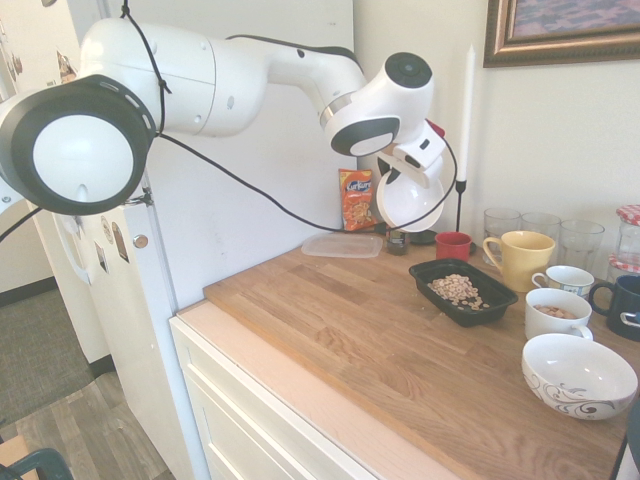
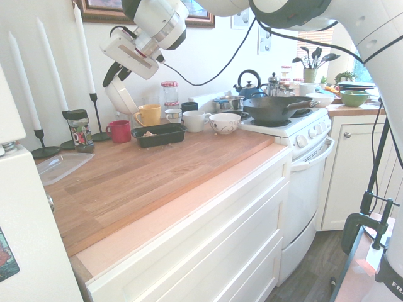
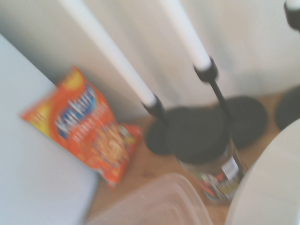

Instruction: Put the cereal into the box

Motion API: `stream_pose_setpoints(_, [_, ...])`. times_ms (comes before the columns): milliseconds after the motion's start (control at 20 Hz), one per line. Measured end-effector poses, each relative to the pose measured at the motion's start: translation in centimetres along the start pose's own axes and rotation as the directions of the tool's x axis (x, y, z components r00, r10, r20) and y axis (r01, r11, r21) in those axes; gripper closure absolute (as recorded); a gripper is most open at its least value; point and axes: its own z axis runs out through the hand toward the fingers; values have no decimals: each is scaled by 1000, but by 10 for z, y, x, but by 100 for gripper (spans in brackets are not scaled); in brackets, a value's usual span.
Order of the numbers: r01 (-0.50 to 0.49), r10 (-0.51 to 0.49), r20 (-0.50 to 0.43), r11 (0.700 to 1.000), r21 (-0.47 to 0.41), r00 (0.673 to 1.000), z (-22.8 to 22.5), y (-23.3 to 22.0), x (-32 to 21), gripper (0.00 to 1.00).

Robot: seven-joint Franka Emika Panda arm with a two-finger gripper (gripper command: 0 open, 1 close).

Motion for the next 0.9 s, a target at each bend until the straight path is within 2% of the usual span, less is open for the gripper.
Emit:
stream_pose_setpoints(150, [51,-61,-58,986,-156,996,18,-5,-27,100])
stream_pose_setpoints(250, [79,-107,-90,961,-266,990,25,-3,-43,100])
stream_pose_setpoints(350, [102,-157,-121,924,-370,980,27,2,-58,100])
stream_pose_setpoints(500, [122,-236,-162,849,-513,958,27,7,-83,100])
stream_pose_setpoints(600, [135,-269,-160,814,-564,950,31,8,-103,100])
stream_pose_setpoints(900, [171,-296,-114,780,-603,948,56,16,-144,100])
